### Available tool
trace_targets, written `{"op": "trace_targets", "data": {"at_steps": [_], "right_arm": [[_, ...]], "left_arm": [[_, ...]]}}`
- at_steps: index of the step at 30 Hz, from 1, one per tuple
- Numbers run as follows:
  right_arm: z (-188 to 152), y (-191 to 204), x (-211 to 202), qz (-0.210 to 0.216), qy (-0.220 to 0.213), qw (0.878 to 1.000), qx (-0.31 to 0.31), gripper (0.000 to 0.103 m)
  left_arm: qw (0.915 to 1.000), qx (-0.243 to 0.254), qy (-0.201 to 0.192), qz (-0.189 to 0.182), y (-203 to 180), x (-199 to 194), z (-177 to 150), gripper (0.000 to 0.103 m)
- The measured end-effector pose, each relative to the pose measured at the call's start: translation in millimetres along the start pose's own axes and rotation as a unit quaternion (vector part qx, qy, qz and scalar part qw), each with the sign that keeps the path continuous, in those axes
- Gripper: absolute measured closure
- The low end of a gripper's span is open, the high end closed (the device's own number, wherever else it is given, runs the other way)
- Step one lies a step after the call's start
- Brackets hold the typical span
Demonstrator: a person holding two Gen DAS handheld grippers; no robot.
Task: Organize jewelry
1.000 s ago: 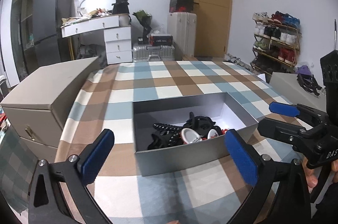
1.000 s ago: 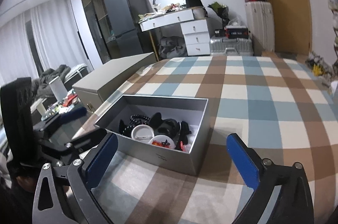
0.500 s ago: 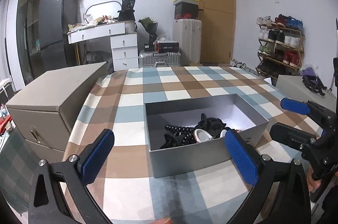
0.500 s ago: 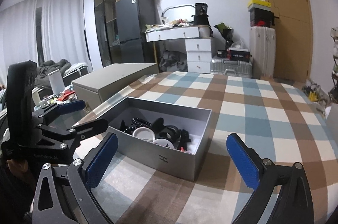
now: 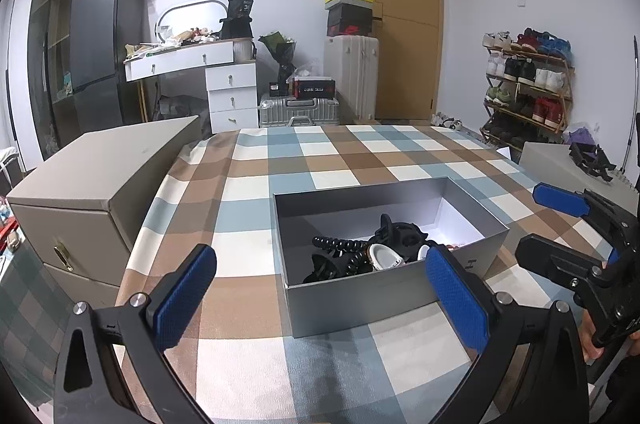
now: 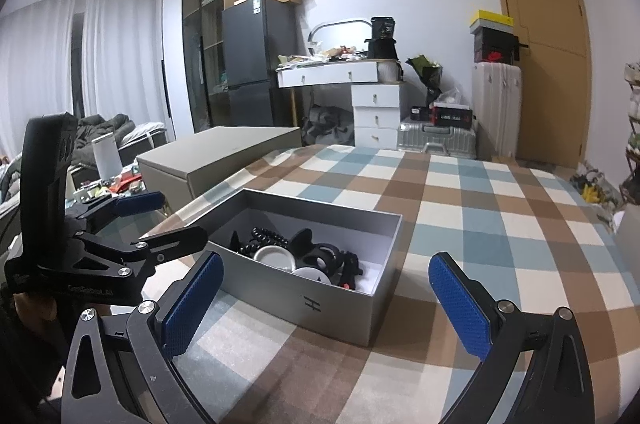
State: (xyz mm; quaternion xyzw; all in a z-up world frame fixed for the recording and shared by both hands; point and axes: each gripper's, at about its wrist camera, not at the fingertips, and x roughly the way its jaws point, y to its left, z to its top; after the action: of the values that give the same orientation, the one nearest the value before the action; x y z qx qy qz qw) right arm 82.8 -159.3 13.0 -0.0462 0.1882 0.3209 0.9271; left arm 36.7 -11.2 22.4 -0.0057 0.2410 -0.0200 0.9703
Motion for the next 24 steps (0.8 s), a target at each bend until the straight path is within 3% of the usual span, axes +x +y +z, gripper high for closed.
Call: {"op": "trace_targets", "data": {"at_steps": [24], "right_arm": [[0.0, -3.2, 0.4, -0.001, 0.002, 1.000, 0.007, 0.000]], "left_arm": [[0.9998, 0.018, -0.003, 0.007, -5.7, -1.0, 0.3, 0.001]]}}
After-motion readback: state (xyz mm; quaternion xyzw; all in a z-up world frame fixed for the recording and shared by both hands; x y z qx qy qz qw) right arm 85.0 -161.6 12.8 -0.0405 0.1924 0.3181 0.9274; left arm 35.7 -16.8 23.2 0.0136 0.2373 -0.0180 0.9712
